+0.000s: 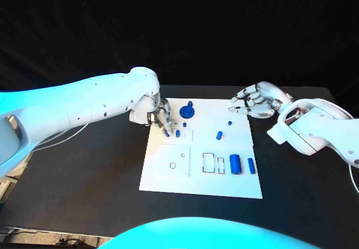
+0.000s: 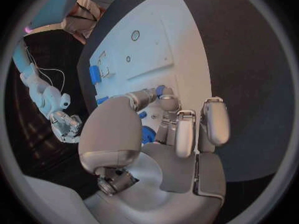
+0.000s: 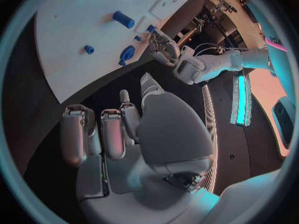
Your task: Assemble the parts on the task board
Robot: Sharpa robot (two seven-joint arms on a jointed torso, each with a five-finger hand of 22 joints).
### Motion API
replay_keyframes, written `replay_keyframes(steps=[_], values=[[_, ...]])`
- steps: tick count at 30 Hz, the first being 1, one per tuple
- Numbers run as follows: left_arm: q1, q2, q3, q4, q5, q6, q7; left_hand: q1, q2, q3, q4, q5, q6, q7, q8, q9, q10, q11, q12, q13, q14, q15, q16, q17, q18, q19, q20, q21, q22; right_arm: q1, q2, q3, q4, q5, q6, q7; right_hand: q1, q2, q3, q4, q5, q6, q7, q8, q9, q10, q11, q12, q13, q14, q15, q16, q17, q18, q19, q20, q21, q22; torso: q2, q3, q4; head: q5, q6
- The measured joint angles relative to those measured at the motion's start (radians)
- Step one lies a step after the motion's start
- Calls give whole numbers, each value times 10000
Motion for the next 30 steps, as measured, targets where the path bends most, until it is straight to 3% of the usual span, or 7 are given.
replay_keyframes(steps=[30], values=[[1,-92,-13,25,165,-85,55,-30,49,-162,-162,-39,35,-36,-15,-31,-43,-39,0,-56,-1,0,0,0,0,-36,-35,-38,-53,-1,27,0,-25,-3,1,0,0,0,0,0,0,0,0,0,2,0,0,0,0,0,0,0,6,0,0,0,0,6,0,0,-2,-3,12]])
